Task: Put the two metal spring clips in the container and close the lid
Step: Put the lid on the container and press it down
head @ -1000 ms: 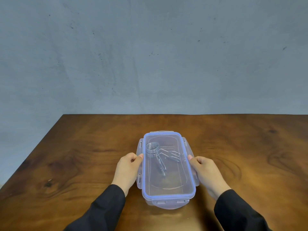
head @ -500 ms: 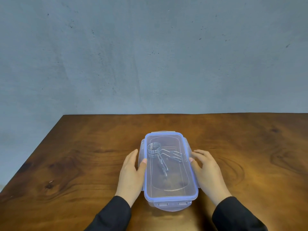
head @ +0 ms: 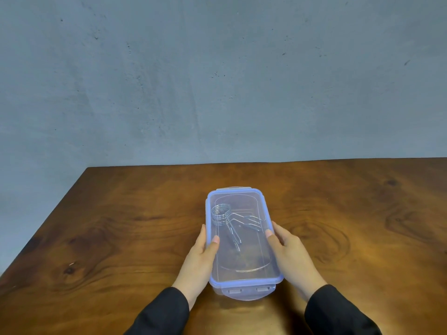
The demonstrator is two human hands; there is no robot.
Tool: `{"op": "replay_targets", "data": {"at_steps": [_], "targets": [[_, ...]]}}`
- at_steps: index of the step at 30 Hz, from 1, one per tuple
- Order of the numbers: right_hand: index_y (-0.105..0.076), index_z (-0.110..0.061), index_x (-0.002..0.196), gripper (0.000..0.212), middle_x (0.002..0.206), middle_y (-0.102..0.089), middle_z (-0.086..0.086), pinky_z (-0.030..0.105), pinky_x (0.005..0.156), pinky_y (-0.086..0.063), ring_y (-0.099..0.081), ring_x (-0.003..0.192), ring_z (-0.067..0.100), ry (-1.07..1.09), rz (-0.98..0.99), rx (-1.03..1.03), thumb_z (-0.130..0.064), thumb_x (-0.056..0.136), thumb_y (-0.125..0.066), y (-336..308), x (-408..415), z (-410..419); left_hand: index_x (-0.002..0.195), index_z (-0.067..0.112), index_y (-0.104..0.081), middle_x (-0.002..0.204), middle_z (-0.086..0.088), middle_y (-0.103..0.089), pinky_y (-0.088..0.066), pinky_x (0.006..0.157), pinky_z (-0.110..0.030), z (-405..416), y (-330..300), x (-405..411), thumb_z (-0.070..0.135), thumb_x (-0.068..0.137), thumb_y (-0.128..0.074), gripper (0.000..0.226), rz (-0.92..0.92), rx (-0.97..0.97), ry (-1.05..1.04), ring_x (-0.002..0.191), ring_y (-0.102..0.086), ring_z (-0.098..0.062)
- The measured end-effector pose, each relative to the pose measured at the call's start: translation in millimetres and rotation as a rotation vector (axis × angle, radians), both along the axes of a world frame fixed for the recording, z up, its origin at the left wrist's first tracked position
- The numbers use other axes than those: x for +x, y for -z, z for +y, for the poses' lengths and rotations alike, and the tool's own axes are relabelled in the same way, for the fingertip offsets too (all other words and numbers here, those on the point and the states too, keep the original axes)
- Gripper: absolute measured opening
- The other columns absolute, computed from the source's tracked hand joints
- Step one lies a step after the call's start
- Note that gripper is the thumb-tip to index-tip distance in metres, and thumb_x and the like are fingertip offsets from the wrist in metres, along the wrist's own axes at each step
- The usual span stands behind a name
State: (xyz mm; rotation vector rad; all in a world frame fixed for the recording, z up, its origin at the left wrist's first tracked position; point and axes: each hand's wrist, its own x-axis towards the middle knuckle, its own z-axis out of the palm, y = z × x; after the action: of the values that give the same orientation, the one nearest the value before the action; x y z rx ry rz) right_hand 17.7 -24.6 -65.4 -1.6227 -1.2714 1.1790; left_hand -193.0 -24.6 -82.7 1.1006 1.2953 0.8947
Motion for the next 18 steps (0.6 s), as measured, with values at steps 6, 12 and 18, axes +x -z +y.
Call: {"op": "replay_targets", "data": {"at_steps": [6,12,18], "targets": [[-0.067,-0.034,0.126,0.032,0.107,-0.078,-0.012,0.026,0.076,-0.059,-0.073,0.096,0.008,0.022,0.089,-0.053,-0.034,0.107,-0.041,2.5,-2.2,-0.5,0.144,0.046,-0.043,0.132,0.018,-0.065,-0.049,0.107,-0.044,-2.3,5.3,2.7,0.037,0.103,-0.046,0.042,-0.172,-0.034,0.018,0.122,-0.062,-0.01],[-0.067,-0.032,0.125,0.033,0.108,-0.077,-0.008,0.03,0.076,-0.062,-0.073,0.098,0.013,0.039,0.109,-0.069,-0.035,0.108,-0.039,5.7,-4.1,-2.0,0.148,0.047,-0.037,0.144,0.014,-0.056,-0.046,0.11,-0.047,-1.6,16.6,1.0,0.047,0.1,-0.049,0.05,-0.23,-0.073,-0.019,0.128,-0.058,-0.014],[-0.057,-0.034,0.139,0.039,0.133,-0.068,-0.01,0.034,0.09,-0.059,-0.067,0.116,0.014,0.01,0.094,-0.08,-0.043,0.103,-0.046,2.3,0.8,-2.1,0.156,0.042,-0.007,0.166,0.017,-0.003,-0.031,0.118,-0.034,-0.8,5.8,1.1,0.058,0.099,-0.037,0.066,0.129,-0.001,-0.019,0.15,-0.023,-0.015]]}}
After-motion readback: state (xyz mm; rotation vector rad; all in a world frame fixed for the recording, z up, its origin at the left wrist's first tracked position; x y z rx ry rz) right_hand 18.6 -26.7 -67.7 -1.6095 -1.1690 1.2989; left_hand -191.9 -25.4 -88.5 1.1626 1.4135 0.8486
